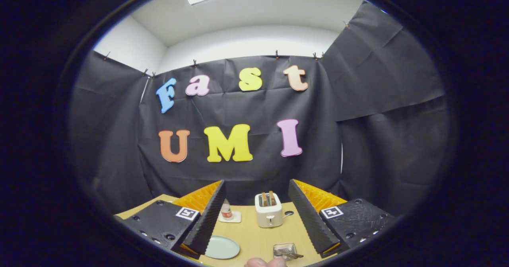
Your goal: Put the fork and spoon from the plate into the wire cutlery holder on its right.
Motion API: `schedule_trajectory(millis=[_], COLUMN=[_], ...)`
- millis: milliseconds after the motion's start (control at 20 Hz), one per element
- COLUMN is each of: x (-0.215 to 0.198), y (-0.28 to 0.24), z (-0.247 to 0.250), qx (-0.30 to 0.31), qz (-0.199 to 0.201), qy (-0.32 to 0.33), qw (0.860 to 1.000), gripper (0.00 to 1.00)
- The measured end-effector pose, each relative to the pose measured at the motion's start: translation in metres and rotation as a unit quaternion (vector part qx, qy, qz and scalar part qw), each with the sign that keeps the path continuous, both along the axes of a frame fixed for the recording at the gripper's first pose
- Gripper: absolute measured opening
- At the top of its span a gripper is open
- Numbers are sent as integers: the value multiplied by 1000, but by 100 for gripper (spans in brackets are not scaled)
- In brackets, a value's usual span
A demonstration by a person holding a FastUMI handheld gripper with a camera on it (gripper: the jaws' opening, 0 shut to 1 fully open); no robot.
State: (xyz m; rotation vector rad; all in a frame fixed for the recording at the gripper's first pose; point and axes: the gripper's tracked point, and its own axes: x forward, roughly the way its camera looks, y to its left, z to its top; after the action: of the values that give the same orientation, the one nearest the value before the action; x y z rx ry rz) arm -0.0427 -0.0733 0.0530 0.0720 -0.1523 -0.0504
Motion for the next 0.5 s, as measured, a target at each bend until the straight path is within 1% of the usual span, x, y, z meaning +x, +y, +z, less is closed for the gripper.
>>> schedule_trajectory(millis=[250,500], x=[4,11], y=[0,7], z=[1,-3], qx=[-10,-8], qz=[-1,9], qy=[-4,7], qw=[1000,1000], gripper=[95,95])
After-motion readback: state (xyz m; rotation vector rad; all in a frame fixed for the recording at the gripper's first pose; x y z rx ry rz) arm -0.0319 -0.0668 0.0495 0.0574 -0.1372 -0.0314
